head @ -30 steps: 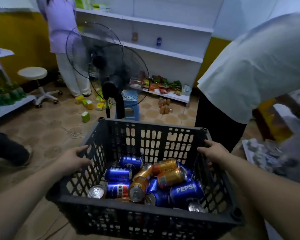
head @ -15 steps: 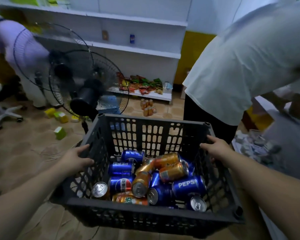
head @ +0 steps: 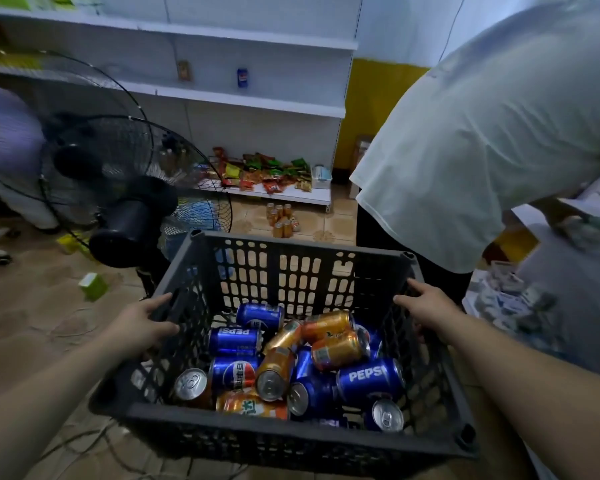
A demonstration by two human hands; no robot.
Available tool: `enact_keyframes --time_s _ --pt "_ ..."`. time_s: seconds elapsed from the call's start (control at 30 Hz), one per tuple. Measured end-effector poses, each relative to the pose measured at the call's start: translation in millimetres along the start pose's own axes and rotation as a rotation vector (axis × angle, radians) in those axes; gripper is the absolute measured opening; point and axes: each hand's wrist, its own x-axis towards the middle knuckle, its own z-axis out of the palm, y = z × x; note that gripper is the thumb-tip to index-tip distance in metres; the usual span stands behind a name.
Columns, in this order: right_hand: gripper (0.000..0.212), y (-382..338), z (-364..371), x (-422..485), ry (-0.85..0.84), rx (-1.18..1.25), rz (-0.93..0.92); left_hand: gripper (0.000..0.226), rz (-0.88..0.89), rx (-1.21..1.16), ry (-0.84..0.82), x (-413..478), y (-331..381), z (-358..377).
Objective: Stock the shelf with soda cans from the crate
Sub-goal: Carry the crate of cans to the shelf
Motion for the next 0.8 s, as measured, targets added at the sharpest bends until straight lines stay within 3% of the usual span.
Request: enact_keyframes --time_s 0.3,0.8 --pt "0.068 -13 -3 21 0.002 -0.046 -0.005 0.072 -0.022 -0.037 0.025 14 -5 21" --pt "0.067 -29 15 -16 0.103 -0.004 0.034 0.07 0.034 -0.019 -0.062 44 -15 -23"
